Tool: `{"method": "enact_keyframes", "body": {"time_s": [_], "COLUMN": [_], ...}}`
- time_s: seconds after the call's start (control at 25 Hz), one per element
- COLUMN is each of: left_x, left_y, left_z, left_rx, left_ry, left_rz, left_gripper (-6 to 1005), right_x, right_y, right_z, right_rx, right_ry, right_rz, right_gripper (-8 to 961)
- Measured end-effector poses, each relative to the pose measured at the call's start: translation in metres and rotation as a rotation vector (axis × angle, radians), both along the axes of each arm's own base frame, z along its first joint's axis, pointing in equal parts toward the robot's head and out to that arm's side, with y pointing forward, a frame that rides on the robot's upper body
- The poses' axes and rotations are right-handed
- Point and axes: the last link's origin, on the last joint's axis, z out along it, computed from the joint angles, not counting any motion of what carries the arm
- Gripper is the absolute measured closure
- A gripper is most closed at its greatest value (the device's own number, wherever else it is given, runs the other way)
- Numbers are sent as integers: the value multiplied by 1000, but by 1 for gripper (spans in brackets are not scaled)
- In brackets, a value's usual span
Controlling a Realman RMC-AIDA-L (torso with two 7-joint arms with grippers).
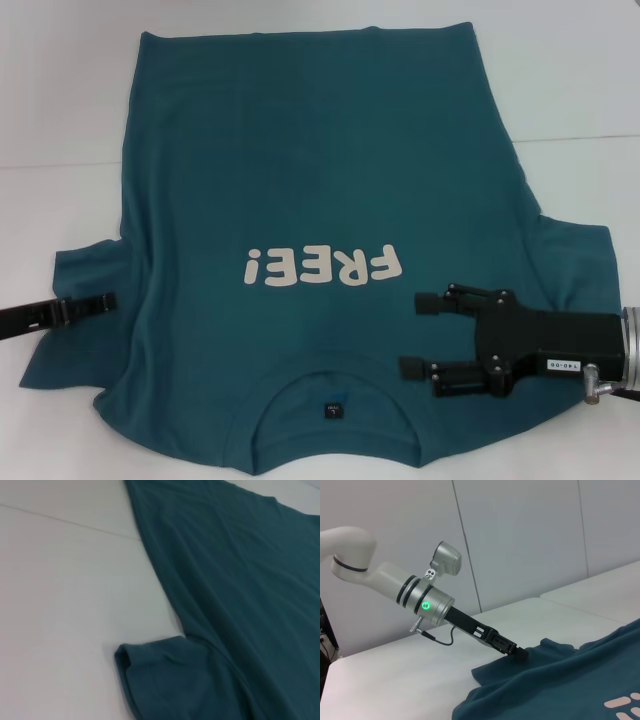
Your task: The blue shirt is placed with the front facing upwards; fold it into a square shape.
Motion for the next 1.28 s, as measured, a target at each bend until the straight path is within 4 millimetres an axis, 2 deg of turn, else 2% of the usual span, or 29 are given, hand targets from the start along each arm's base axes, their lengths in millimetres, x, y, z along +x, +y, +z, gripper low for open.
{"method": "enact_keyframes", "body": {"time_s": [0.32, 0.4, 0.84, 1.08, 1.28], "left_x": [1, 1, 1, 3, 7], "left_y": [1, 1, 4, 5, 8], "left_z": [-1, -1, 1, 0, 0], "left_rx": [-4, -5, 2, 2, -6], "left_ry": [13, 16, 35, 35, 39], "left_rz": [-8, -9, -24, -36, -51], "left_gripper": [156, 362, 614, 848, 995], "right_x": [0, 0, 1, 1, 1], "right_y": [0, 0, 0, 0, 0], "right_z": [0, 0, 3, 3, 3], "right_rx": [2, 2, 7, 7, 8], "right_ry": [1, 1, 2, 6, 8], "right_rz": [-2, -2, -10, -11, -13], "right_gripper": [6, 6, 6, 6, 6]}}
